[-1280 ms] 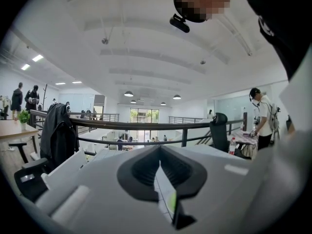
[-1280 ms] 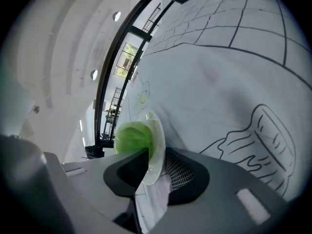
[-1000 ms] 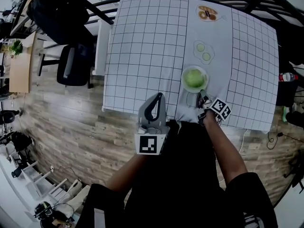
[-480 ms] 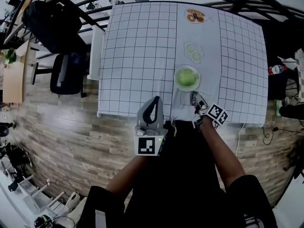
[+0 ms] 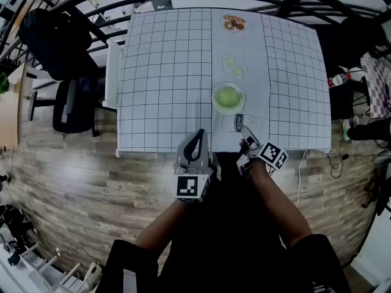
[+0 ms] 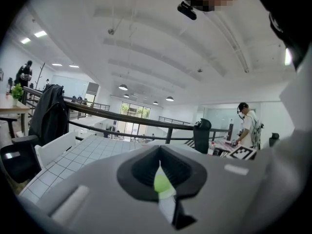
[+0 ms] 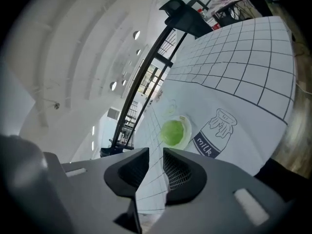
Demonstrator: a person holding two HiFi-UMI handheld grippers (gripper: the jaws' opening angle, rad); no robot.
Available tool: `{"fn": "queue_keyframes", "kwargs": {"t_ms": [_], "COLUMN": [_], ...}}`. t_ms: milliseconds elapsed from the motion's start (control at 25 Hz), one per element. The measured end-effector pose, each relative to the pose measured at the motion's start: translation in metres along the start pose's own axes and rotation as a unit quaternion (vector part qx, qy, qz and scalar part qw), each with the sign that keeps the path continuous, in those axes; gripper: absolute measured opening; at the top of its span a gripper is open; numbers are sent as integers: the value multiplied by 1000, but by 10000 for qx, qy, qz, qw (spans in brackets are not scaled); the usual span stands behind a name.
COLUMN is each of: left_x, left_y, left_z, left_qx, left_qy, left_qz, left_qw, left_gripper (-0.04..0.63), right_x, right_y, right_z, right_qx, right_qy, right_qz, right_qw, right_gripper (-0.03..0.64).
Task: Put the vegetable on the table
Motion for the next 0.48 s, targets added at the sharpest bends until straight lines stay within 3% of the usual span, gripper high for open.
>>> {"fn": "queue_keyframes", "kwargs": {"t_ms": [160,480], "left_x": [0,-10], "left_y": [-9,-19], "left_z": [1,4], "left_qx": [242,313], "left_qy": [9,-207], "left_qz": [-80,-36], "left_qw": [9997,9993], "left_gripper": [8,8], "right_x": [15,-2], "right_y": [28,75], "right_z": [-24,-57], "right_qx": [-270,-568], "right_qy": [-57,-354], "right_qz": [-178,-1229], "right_qw": [9995,9902], "right_gripper": [63,-6]}}
Point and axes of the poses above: the fingertips, and each gripper's own axes: z forward along the fingers, y to its left, x out of its underside, the point moved 10 cm from there along -z, backward along the fingers, and after that the axes turned 12 degrees about x, right-handed, at the moved point
